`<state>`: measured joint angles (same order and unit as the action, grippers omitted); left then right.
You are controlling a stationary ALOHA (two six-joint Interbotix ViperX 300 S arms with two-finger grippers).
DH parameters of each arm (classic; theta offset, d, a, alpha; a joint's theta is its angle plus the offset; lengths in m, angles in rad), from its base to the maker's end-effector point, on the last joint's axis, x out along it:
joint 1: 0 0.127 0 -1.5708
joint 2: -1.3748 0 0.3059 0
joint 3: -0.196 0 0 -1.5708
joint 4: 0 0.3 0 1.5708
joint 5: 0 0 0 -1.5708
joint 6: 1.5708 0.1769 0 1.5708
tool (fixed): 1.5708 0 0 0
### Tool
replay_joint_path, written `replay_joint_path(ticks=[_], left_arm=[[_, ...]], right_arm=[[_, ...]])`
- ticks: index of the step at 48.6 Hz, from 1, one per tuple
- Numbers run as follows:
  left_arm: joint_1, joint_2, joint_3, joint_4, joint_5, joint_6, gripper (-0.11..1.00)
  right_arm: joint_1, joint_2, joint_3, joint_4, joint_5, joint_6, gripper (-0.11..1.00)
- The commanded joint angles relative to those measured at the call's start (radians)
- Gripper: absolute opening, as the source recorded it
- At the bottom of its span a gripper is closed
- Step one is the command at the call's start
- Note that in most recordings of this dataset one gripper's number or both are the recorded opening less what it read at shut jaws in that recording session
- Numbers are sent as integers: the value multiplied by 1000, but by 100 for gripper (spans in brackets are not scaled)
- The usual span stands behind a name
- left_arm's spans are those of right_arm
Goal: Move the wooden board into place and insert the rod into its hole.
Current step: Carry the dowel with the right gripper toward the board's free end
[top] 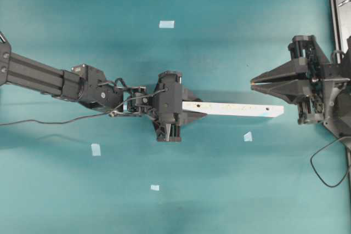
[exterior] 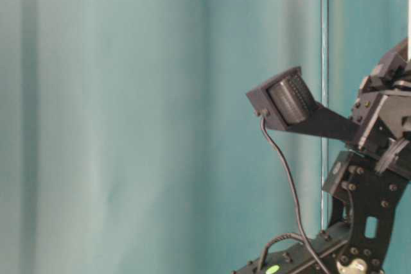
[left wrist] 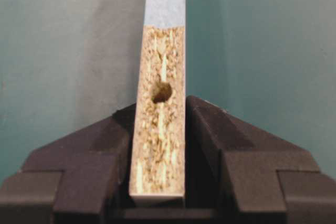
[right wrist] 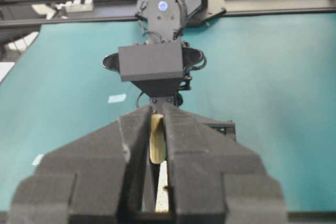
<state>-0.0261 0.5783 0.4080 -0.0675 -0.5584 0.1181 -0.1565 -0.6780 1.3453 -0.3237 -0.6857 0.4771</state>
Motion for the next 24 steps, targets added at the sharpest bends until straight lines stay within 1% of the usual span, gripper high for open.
replay_joint_path(ticks=[1, 12, 24], left_arm=[[-31, 11, 14, 3, -25, 2, 27], [-31, 34, 17, 3, -71, 2, 27], [-31, 40, 17, 3, -77, 0, 27]], right_arm=[[-6, 31, -12, 9, -46, -9, 9], [-6, 130, -21, 18, -114, -31, 9], [-6, 262, -52, 40, -207, -69, 9]])
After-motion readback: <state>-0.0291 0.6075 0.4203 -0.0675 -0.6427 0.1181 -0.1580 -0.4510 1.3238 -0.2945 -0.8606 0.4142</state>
